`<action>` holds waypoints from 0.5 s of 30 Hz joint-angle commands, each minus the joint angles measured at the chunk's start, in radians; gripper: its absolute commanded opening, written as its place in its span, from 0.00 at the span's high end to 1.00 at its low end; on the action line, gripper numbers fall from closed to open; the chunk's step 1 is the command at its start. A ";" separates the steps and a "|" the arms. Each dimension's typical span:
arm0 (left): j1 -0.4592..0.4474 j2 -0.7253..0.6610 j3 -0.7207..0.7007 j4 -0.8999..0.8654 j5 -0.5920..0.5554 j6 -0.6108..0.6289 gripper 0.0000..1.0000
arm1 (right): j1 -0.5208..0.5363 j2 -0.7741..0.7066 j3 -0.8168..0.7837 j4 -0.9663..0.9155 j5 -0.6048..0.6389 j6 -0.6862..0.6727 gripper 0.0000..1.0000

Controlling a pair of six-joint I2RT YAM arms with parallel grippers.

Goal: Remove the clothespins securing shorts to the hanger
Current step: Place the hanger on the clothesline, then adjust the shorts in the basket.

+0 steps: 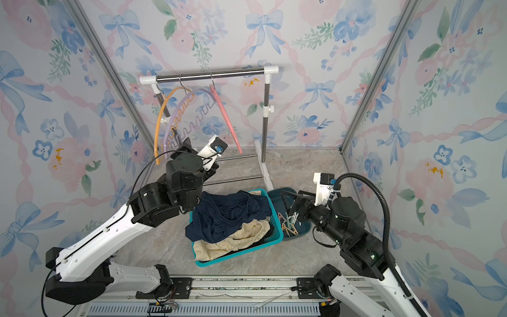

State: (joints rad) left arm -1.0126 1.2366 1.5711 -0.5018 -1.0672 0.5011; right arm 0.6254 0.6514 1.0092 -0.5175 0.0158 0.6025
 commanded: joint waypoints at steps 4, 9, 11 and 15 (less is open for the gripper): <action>-0.030 -0.140 -0.178 -0.043 0.220 -0.371 0.19 | 0.045 0.038 0.021 -0.063 0.070 -0.070 0.10; -0.035 -0.223 -0.318 -0.061 0.256 -0.503 0.15 | 0.051 0.047 0.036 -0.116 0.148 -0.100 0.09; -0.034 -0.254 -0.364 -0.071 0.246 -0.553 0.14 | 0.049 0.045 0.038 -0.130 0.171 -0.104 0.08; -0.034 -0.310 -0.436 -0.073 0.266 -0.620 0.14 | 0.040 0.047 0.032 -0.142 0.187 -0.110 0.07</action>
State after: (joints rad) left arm -1.0405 0.9623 1.1656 -0.5606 -0.8234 -0.0116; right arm 0.6685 0.7006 1.0172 -0.6247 0.1589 0.5167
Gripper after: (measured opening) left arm 0.862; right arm 0.926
